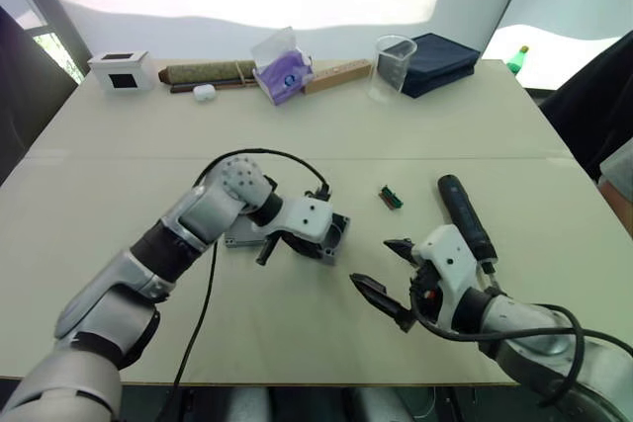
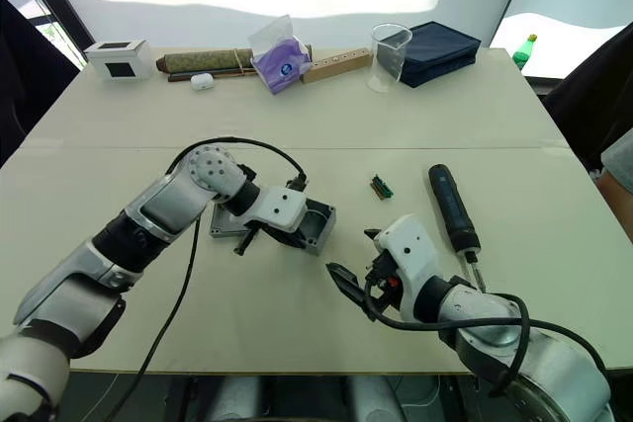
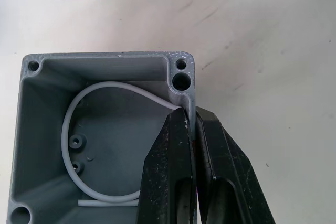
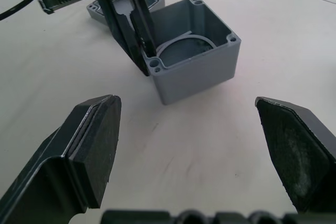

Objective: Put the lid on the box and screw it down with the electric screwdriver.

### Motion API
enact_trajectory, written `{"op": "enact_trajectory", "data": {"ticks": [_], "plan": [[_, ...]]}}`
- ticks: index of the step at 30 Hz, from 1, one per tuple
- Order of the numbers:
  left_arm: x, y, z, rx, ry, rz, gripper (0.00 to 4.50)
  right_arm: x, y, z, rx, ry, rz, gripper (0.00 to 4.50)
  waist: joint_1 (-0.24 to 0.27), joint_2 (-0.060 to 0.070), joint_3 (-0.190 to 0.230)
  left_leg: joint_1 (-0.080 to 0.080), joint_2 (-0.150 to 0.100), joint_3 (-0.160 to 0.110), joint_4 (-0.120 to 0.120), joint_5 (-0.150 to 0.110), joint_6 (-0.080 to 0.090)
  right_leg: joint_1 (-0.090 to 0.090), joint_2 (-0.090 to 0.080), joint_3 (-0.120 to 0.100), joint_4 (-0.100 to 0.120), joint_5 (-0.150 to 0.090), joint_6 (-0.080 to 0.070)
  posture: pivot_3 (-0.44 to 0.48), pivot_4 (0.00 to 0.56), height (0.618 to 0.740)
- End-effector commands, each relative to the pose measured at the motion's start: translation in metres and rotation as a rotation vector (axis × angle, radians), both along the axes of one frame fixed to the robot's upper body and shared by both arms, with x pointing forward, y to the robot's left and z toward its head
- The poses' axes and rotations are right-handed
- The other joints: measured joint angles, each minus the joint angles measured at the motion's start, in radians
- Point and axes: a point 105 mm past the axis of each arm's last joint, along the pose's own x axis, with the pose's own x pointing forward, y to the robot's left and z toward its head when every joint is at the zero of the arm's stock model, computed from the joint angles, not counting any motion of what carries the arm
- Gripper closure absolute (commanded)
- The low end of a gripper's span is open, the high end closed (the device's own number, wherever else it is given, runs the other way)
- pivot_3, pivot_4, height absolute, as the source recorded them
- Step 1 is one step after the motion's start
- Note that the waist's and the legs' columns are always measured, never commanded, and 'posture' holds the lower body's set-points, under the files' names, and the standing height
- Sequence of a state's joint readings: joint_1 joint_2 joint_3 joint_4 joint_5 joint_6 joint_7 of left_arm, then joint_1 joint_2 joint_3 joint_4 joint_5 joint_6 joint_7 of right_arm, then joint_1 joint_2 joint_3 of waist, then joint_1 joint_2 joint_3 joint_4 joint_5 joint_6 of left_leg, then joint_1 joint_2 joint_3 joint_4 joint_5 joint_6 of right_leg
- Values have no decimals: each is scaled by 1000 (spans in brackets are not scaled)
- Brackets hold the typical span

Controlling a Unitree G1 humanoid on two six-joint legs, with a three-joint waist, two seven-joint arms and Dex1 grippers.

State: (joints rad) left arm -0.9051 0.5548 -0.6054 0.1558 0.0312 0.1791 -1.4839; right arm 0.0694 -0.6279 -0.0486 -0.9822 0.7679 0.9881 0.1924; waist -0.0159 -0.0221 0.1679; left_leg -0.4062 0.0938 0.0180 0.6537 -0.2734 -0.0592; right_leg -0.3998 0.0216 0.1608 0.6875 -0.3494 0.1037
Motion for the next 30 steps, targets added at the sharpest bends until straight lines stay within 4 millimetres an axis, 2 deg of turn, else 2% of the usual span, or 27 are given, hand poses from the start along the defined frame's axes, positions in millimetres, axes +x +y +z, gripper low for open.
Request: {"op": "enact_trajectory", "data": {"ticks": [1,4,9,10,15,18,20,21,23,25,28,30], "plan": [[3,-7,9,-9,-49,-57,4200,-4,4,11,13,-46,9,0,1,0,0,0,0,0,0,0,0,0,0,0,0,0,0,0,150,740],[2,-7,11,-6,-42,-85,3341,-5,3,10,9,-42,0,0,1,0,0,0,0,0,0,0,0,0,0,0,0,0,0,0,150,740],[4,1,19,0,-58,-94,1445,-7,3,9,2,-33,12,0,-3,0,0,0,0,0,0,0,0,0,0,0,0,0,0,0,150,740],[5,4,23,3,-64,-91,947,-8,4,9,0,-31,19,0,-3,0,0,0,0,0,0,0,0,0,0,0,0,0,0,0,150,740],[11,31,65,-64,-33,24,947,-15,7,20,24,-32,107,0,-4,0,0,0,0,0,0,0,0,0,0,0,0,0,0,0,150,740],[20,55,86,-139,42,200,947,-16,11,30,31,-55,170,0,-8,0,0,0,0,-1,0,0,0,0,0,-1,1,0,0,0,150,740],[25,62,93,-187,90,308,947,-14,13,35,25,-67,194,0,-6,0,0,0,0,-2,0,0,1,0,0,-1,1,0,0,0,150,740],[41,67,95,-227,78,458,947,-12,15,39,12,-86,216,0,-3,0,0,0,0,-2,0,0,1,0,0,-2,1,0,0,0,150,740],[71,85,90,-235,29,771,947,-9,20,43,-26,-118,258,0,2,0,0,0,0,-2,0,0,1,1,0,-2,1,0,0,0,150,740],[86,102,81,-210,21,1003,947,-6,23,43,-88,-128,296,0,1,0,0,-1,0,-4,6,-5,8,2,0,-3,1,0,0,0,150,740],[86,113,75,-201,52,1137,947,-4,26,42,-138,-139,328,0,-2,0,0,-3,0,-5,9,-7,13,1,0,-4,2,0,0,0,150,740],[78,127,60,-162,125,1295,947,0,26,38,-223,-165,348,0,-3,0,0,-3,0,-5,9,-5,9,0,0,-4,2,0,0,0,150,740]]}}
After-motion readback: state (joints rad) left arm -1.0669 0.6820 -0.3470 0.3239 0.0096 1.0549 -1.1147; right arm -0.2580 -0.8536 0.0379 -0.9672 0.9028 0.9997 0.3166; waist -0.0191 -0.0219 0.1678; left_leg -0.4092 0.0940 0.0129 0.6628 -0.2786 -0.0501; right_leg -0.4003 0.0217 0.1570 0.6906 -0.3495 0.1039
